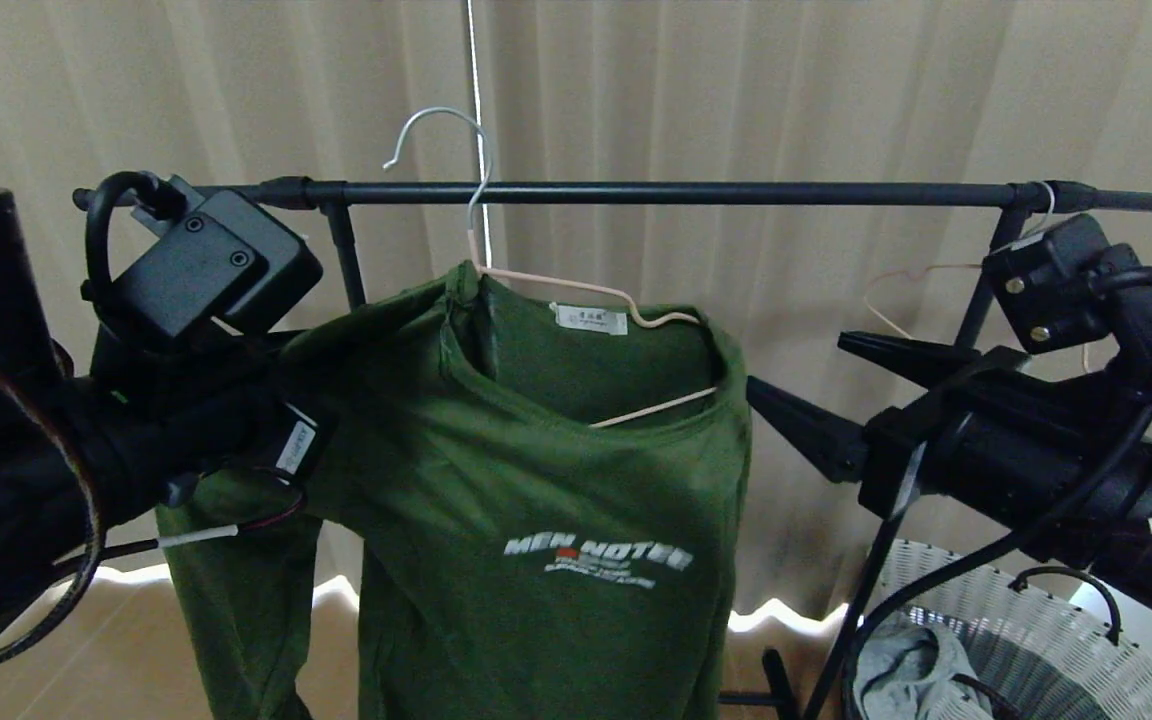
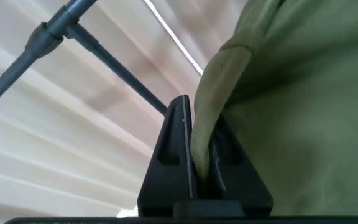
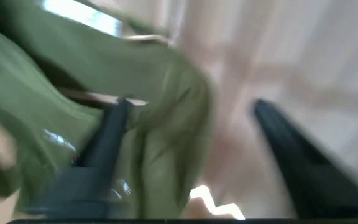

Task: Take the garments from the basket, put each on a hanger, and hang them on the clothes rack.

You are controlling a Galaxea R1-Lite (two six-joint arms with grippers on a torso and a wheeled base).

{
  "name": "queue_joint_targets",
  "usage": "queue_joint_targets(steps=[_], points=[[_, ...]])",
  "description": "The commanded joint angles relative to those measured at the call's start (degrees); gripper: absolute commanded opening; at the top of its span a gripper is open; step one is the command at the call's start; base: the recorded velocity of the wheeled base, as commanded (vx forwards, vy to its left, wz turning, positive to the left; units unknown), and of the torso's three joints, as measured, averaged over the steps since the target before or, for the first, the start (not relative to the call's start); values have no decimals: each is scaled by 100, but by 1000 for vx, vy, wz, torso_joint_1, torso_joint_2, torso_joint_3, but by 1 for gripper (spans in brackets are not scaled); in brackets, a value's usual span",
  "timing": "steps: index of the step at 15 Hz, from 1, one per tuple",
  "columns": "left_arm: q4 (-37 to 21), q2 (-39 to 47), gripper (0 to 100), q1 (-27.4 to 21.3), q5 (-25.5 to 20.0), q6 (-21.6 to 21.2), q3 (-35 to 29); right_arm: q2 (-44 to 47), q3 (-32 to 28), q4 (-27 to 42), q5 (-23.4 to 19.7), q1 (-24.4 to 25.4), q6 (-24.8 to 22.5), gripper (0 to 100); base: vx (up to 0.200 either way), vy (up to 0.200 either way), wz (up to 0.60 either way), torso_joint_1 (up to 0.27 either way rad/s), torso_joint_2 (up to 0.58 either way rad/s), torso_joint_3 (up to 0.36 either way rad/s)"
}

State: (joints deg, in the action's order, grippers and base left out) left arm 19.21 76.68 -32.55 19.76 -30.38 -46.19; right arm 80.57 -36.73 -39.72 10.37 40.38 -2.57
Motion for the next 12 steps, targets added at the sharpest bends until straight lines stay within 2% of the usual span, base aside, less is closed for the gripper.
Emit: queue_joint_targets(steps=[1,3,4,11,12], points=[[39,75,0,-41,-25,76,-22,-226,140,-45,-326,111,-226,100,0,0,0,0,0,0],[39,58,0,-120,-43,94,-13,-120,-10,-62,-774,111,-411,100,0,0,0,0,0,0],[39,40,0,-217,-43,146,-13,20,-141,-54,-853,111,-569,100,0,0,0,0,0,0],[39,-30,0,-665,-78,181,5,1137,-1504,61,-791,76,-1536,100,0,0,0,0,0,0],[39,-30,0,-665,-78,181,5,1145,-1513,69,-791,76,-1545,100,0,0,0,0,0,0]])
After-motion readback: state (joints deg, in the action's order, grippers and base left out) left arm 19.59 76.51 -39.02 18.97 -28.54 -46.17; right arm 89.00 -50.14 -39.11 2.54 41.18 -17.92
